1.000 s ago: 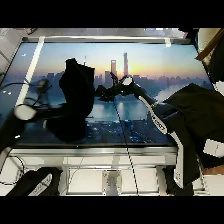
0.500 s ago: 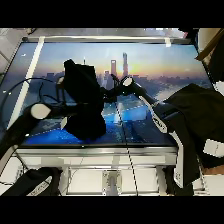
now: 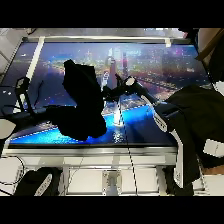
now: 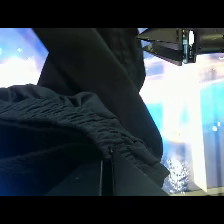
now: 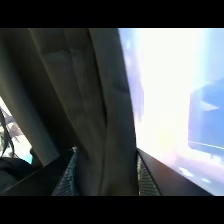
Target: Fold the clothes and pants, and hang the long-sleeved shirts on hangers.
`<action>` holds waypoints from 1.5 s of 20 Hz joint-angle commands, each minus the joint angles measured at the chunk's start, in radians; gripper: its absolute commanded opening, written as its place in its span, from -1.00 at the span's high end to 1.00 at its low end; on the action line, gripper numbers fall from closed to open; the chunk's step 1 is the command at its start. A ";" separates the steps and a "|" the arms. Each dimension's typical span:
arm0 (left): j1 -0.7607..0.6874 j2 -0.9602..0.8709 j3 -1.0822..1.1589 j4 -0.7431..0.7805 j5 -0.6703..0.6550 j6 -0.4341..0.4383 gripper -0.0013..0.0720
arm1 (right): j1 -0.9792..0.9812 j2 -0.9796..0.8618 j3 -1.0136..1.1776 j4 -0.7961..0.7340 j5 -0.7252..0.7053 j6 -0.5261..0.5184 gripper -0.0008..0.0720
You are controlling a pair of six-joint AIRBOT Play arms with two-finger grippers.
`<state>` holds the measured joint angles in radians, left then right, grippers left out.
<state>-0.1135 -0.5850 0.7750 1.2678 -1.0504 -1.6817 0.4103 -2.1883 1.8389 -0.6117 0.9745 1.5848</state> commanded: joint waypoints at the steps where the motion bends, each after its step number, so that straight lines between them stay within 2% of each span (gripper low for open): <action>1: 0.008 0.023 0.001 0.021 -0.043 -0.024 0.92 | 0.042 -0.012 0.000 0.032 -0.067 0.004 -0.12; 2: 0.008 0.023 0.001 0.022 -0.043 -0.024 0.92 | 0.048 -0.012 0.000 0.037 -0.078 0.004 -0.03; 3: 0.008 0.023 0.001 0.023 -0.043 -0.024 0.92 | 0.051 -0.012 0.002 0.040 -0.077 0.004 0.34; 4: 0.008 0.023 0.001 0.024 -0.043 -0.024 0.92 | 0.044 -0.012 0.013 0.038 -0.074 0.001 0.95; 7: 0.031 0.037 0.002 0.136 -0.043 -0.025 0.92 | -0.015 0.014 0.104 -0.036 0.018 -0.015 0.96; 10: 0.118 0.058 0.016 0.241 -0.043 -0.024 0.92 | -0.145 0.094 0.230 -0.283 0.298 -0.013 0.96; 13: 0.231 0.058 0.026 0.250 -0.031 -0.014 0.92 | -0.273 0.253 0.222 -0.500 0.574 -0.013 0.96; 16: 0.267 0.058 0.026 0.252 -0.012 0.010 0.92 | -0.341 0.383 0.216 -0.540 0.873 -0.011 0.96; 18: 0.267 0.059 0.027 0.271 -0.005 0.024 0.92 | -0.329 0.477 0.168 -0.509 0.867 -0.005 0.96; 22: 0.298 0.061 0.028 0.427 -0.021 0.021 0.92 | -0.198 0.558 0.137 -0.511 0.867 0.034 0.96; 24: 0.377 0.060 0.028 0.462 -0.033 0.023 0.93 | -0.087 0.557 0.136 -0.518 0.861 0.034 0.96; 27: 0.552 0.052 0.029 0.475 -0.035 0.109 0.93 | 0.085 0.543 0.097 -0.559 0.727 -0.010 0.96; 28: 0.615 0.040 0.030 0.475 -0.035 0.137 0.93 | 0.129 0.535 0.076 -0.570 0.647 -0.019 0.82; 29: 0.668 0.024 0.030 0.469 -0.035 0.157 0.93 | 0.166 0.520 0.056 -0.580 0.560 -0.040 0.02; 30: 0.703 0.009 0.030 0.464 -0.035 0.169 0.93 | 0.182 0.504 0.053 -0.597 0.520 -0.058 -0.61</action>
<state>0.4603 -0.5488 0.8036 1.7279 -1.0832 -1.5768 0.4908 -1.6627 1.9240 -1.1690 1.6630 1.5719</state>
